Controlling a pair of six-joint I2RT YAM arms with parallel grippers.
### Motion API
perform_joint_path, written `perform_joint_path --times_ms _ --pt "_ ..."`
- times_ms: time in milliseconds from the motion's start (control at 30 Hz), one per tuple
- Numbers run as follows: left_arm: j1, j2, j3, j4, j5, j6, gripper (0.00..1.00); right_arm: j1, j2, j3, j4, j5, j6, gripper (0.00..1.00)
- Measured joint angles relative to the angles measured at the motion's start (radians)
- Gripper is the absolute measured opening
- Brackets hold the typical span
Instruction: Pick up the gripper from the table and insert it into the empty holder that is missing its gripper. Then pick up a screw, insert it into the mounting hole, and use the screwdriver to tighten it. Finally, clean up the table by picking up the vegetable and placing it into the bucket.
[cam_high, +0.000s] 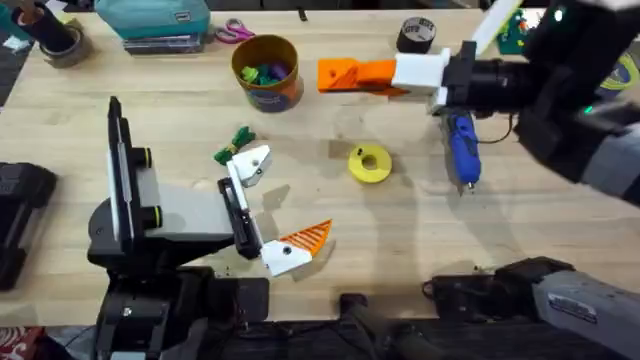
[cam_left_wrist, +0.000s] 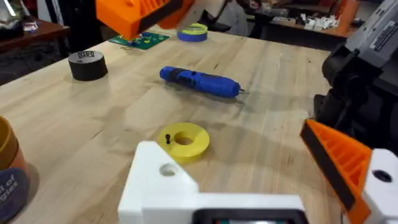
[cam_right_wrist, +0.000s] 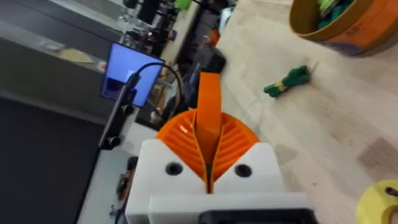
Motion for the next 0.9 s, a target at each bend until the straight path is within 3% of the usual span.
perform_joint_path --times_ms 300,700,900 --pt "0.000 0.000 0.000 0.000 0.000 0.000 0.985 -0.005 0.000 -0.256 0.490 -0.052 0.367 0.009" --pt "0.000 0.000 0.000 0.000 0.000 0.000 0.985 0.022 0.006 -0.358 0.608 -0.059 0.539 0.009" --pt "0.000 0.000 0.000 0.000 0.000 0.000 0.985 0.073 0.125 -0.359 0.784 -0.059 0.563 0.009"
